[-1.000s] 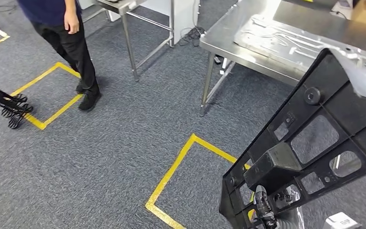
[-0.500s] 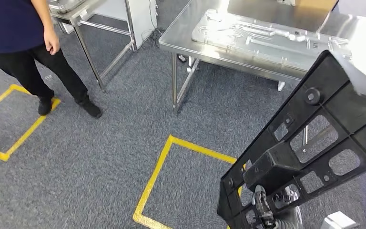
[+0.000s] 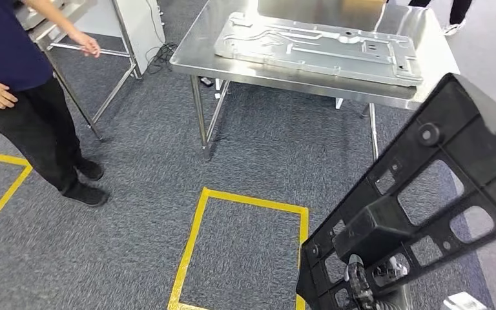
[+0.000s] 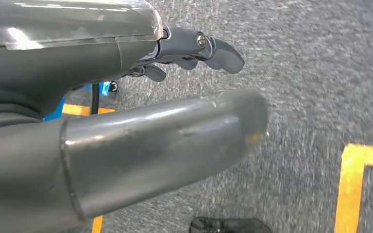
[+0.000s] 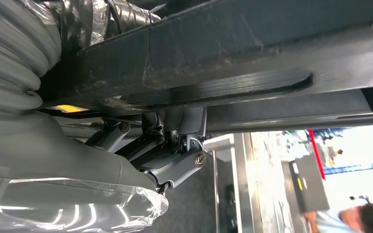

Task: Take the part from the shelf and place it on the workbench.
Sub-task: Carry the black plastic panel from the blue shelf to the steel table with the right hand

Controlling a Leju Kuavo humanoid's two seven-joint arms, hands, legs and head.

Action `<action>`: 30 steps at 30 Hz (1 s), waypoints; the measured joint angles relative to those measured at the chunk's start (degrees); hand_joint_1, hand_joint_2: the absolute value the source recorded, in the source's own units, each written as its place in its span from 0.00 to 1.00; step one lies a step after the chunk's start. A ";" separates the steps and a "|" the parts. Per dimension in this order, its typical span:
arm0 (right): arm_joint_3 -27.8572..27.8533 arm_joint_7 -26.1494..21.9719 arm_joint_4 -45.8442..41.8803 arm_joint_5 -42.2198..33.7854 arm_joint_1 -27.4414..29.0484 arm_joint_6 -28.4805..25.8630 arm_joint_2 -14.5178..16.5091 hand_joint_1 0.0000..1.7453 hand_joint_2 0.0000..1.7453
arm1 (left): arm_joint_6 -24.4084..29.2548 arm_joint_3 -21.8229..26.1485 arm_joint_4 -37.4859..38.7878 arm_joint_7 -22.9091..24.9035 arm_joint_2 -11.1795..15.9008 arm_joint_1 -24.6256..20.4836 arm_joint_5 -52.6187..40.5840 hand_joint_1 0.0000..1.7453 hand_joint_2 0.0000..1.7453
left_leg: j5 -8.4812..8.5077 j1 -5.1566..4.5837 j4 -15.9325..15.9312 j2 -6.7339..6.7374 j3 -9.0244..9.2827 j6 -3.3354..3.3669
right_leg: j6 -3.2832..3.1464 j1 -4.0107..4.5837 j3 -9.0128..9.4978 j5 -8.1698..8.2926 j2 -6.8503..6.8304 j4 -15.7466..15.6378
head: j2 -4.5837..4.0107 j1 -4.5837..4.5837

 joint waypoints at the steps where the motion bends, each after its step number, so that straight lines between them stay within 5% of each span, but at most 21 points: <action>1: 0.00 0.08 -0.09 0.06 0.05 0.03 -0.03 1.00 1.00 | -0.22 -0.01 -0.21 -0.04 -0.11 -0.05 0.00 0.00 0.00 | -0.06 -0.02 -0.25 0.47 0.32 -0.34 | -0.30 0.06 0.01 0.10 0.53 -0.26 | 0.00 0.02; 2: 0.02 0.20 -0.14 0.20 0.10 0.04 -0.08 1.00 1.00 | -0.62 0.01 -0.36 -0.04 -0.12 -0.19 0.15 0.00 0.00 | -0.22 0.03 -0.37 0.50 0.62 -0.68 | -0.60 -0.18 0.20 0.25 1.06 -0.63 | 0.00 0.00; 4: 0.17 0.33 -0.15 0.66 -0.05 0.02 -0.17 1.00 1.00 | -1.83 0.03 -0.47 -0.03 0.30 -0.56 0.63 0.00 0.00 | -1.68 0.06 1.52 -1.90 0.12 -1.20 | -1.23 -0.63 0.79 0.68 1.79 -1.66 | 0.00 -0.01; 7: 0.59 0.28 -0.13 1.08 -0.62 0.03 -0.27 1.00 1.00 | -3.15 0.09 -0.47 0.06 1.22 -0.68 1.04 0.00 0.00 | -6.56 0.15 11.85 -5.56 -5.15 -1.54 | -1.94 -0.60 1.15 0.64 2.64 -2.02 | 0.00 -0.06; 9: 0.72 0.28 -0.10 1.11 -0.71 0.04 -0.34 1.00 1.00 | -3.34 0.13 -0.47 0.20 1.72 -0.56 1.10 0.00 0.00 | -6.45 0.14 15.27 -5.76 -7.53 -1.62 | -2.11 -0.44 1.36 0.32 3.38 -1.82 | 0.00 -0.06; 13: 0.87 0.28 -0.08 1.31 -0.78 -0.23 -0.41 1.00 1.00 | -2.88 0.13 -0.47 0.54 2.14 -0.57 0.71 0.00 0.00 | 1.37 -0.02 3.56 -6.15 -3.39 -0.86 | -1.55 -0.29 1.99 -0.88 4.45 -0.78 | 0.00 -0.05; 19: 1.21 0.51 -0.11 1.76 -0.85 -0.80 -0.73 1.00 1.00 | -2.43 0.15 -0.45 1.35 2.09 -0.59 0.44 0.00 0.00 | 1.97 0.25 -0.07 -6.13 -1.90 0.72 | 0.13 -0.20 1.19 -2.46 4.49 1.11 | 0.00 0.01; 23: 1.41 0.71 -0.09 1.84 -1.01 -1.04 -1.07 1.00 1.00 | -2.23 0.15 -0.45 1.73 2.10 -0.62 0.29 0.00 0.00 | 1.82 0.45 -0.53 -5.69 -1.38 1.24 | 1.46 -1.07 -5.39 -7.70 3.84 13.50 | 0.00 0.08; 25: 1.56 0.87 -0.07 1.84 -1.00 -1.03 -1.27 1.00 1.00 | -2.26 0.17 -0.45 1.90 2.10 -0.63 0.33 0.00 0.00 | 1.43 0.54 -0.50 -5.60 -0.90 1.03 | 1.88 -1.54 -6.03 -5.86 3.63 13.72 | 0.00 0.08; 28: 1.75 0.94 -0.04 1.84 -1.07 -1.02 -1.47 1.00 1.00 | -2.31 0.18 -0.45 2.01 2.12 -0.70 0.42 0.00 0.00 | 0.60 0.69 -0.45 -5.60 0.12 0.29 | 1.89 -1.73 -1.26 -0.11 3.09 3.38 | 0.00 0.09; 30: 1.86 0.94 0.02 1.84 -1.13 -1.01 -1.51 1.00 1.00 | -2.31 0.19 -0.45 2.05 2.16 -0.76 0.43 0.00 0.00 | 0.31 0.52 -0.53 -5.54 0.23 -0.43 | 1.41 -1.40 0.15 0.41 3.00 0.05 | 0.00 0.06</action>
